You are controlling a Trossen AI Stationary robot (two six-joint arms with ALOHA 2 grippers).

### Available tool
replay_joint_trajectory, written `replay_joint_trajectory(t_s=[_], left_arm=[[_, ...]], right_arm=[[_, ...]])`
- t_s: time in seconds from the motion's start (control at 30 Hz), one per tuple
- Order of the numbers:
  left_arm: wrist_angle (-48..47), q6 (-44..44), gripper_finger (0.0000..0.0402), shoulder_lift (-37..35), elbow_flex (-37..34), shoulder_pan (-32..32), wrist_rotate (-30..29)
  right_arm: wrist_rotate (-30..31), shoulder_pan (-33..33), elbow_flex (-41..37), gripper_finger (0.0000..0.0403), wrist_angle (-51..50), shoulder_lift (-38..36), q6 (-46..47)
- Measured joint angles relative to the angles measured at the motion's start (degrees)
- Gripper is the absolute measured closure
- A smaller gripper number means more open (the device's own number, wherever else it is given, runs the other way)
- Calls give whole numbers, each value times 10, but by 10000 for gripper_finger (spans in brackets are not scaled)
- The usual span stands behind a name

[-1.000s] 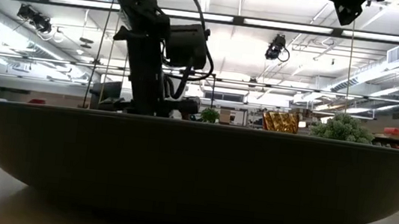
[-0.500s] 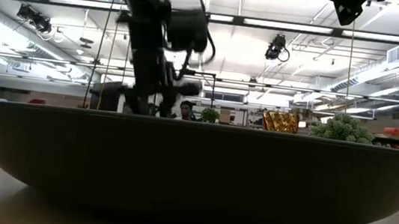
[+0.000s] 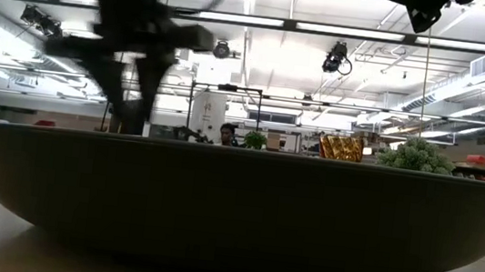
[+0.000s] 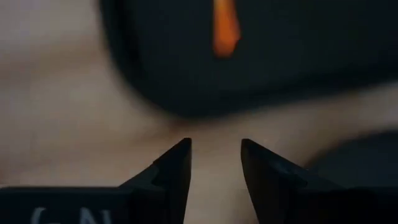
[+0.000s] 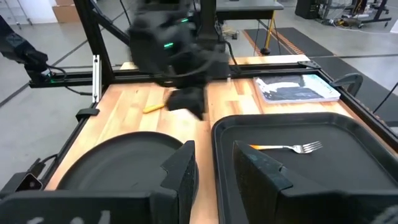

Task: Pick and place plate/cup/fork/spoon on tray
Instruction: Put the yellow spoon on the black tray to the left of the orange fork

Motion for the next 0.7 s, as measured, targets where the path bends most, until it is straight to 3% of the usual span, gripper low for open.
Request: replay_joint_trajectory(t_s=[0.4, 0.7], left_arm=[[-159, -344, 253, 0, 0, -199, 87], [-163, -392, 253, 18, -19, -252, 90]], right_arm=[[0, 0, 0, 287, 0, 0, -8], [0, 0, 0, 287, 0, 0, -6]])
